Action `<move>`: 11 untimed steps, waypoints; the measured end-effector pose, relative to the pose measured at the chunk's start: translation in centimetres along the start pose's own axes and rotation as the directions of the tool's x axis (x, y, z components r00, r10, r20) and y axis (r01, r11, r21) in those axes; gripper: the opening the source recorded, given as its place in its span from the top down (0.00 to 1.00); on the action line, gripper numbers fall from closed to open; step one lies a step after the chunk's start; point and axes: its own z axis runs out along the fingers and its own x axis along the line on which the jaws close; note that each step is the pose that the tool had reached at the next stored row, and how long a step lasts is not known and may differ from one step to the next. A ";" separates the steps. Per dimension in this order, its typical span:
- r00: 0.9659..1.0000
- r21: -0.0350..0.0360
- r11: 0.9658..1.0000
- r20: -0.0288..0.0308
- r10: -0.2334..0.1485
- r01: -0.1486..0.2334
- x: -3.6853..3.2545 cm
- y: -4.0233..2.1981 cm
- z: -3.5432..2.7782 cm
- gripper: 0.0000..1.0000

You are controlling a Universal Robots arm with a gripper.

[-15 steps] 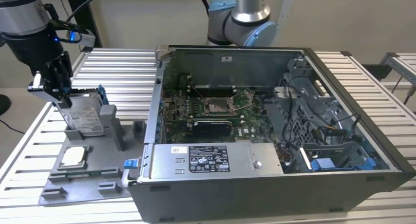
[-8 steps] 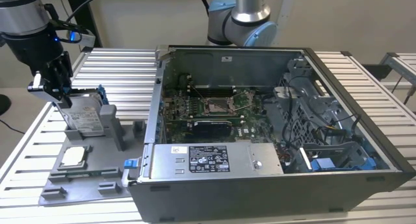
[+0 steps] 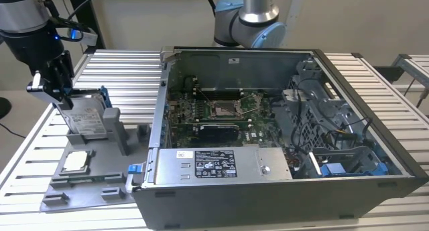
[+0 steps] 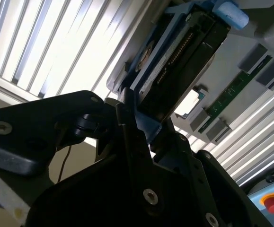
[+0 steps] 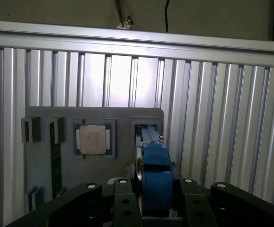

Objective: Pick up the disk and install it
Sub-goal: 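Pick up the disk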

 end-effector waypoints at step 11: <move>1.000 0.000 1.000 0.000 0.000 0.000 -0.01 0.00 -1.91 1.00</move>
